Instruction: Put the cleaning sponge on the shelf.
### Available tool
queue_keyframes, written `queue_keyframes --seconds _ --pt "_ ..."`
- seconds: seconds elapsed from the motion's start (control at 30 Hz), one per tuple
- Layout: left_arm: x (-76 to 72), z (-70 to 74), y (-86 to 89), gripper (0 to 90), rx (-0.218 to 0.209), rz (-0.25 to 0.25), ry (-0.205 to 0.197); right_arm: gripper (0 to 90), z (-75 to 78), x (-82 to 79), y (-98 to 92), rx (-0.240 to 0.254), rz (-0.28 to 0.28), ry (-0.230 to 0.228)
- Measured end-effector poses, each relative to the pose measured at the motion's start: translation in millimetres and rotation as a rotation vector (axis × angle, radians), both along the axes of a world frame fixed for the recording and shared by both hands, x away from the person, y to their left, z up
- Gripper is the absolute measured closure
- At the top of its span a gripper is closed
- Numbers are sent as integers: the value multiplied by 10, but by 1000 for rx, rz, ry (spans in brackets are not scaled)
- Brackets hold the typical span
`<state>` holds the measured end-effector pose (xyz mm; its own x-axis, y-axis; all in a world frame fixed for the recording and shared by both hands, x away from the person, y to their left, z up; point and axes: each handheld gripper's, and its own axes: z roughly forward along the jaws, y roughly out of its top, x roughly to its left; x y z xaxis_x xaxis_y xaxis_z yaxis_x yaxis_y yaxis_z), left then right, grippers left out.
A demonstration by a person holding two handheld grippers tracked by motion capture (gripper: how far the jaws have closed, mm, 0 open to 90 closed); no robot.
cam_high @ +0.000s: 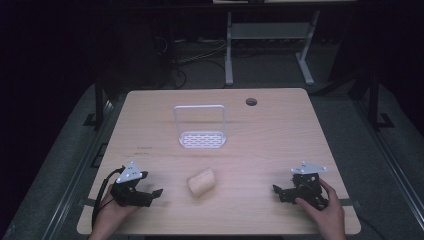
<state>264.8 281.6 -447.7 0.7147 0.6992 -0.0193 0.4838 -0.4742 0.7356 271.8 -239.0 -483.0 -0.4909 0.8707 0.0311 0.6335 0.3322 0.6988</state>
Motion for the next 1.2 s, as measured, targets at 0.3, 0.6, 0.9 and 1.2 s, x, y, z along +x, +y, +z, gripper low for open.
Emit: queue_keyframes --seconds 0.3,0.6,0.9,1.2 --pt "15 112 -50 138 -9 -37 -7 7 0 0 0 0 -1 0" --pt "47 223 -151 138 -15 -84 -14 7 0 0 0 0 0 0" --pt "78 295 -260 138 -31 -118 -15 7 0 0 0 0 0 0" --pt "140 384 -429 138 -28 -165 -29 7 -1 1 -2 -2 1 -1"
